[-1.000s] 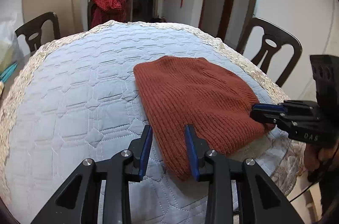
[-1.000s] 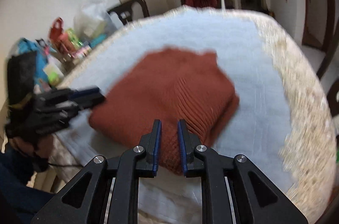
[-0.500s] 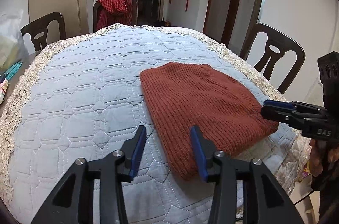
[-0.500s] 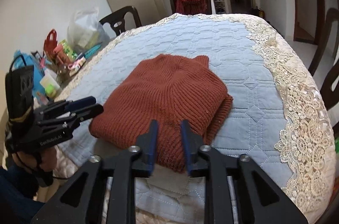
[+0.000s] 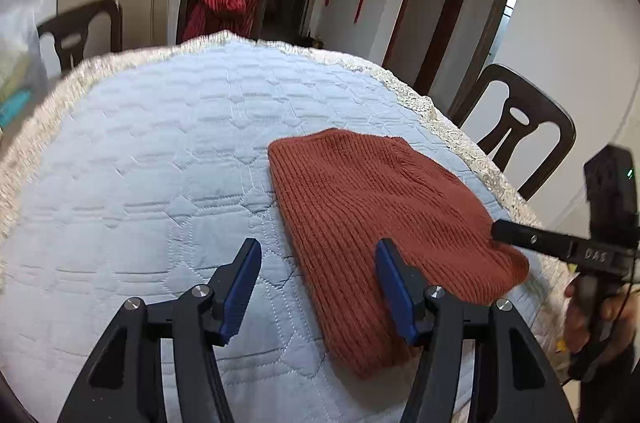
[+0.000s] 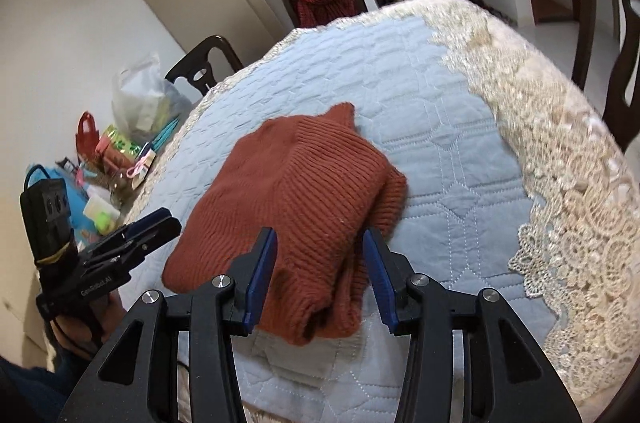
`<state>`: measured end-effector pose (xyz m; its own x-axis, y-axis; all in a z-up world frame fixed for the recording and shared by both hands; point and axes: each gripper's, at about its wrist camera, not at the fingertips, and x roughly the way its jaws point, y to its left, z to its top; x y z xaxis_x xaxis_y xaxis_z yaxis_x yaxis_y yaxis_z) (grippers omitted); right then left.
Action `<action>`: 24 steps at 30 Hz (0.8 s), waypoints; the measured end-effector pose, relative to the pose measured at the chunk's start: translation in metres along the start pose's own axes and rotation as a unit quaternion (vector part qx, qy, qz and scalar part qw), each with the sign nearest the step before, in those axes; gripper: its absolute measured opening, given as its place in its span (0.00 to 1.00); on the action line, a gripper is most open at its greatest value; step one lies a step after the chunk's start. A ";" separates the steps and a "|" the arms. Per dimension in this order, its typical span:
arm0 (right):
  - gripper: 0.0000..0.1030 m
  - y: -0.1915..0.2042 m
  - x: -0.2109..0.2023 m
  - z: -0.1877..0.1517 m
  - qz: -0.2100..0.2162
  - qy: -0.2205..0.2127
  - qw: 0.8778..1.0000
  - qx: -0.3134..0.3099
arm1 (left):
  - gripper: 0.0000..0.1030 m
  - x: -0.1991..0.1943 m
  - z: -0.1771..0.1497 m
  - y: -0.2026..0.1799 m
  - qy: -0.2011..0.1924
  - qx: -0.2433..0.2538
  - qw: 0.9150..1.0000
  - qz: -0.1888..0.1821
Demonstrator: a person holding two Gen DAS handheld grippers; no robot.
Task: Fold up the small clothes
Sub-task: 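Grasp the folded sweater end with the left tool while the right tool grasps beside it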
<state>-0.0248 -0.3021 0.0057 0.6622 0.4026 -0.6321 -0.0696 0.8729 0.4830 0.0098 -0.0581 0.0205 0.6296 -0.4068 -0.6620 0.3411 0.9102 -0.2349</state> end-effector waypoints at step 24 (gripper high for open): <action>0.49 -0.026 0.024 0.011 0.053 0.028 0.997 0.053 | 0.59 0.035 -0.003 0.002 0.048 -0.052 0.993 -0.093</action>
<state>0.0009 -0.3180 -0.0154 0.6121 0.5088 -0.6054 -0.0554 0.7912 0.6090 0.0305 -0.0703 -0.0059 0.4921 -0.5633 -0.6637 0.3675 0.8256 -0.4282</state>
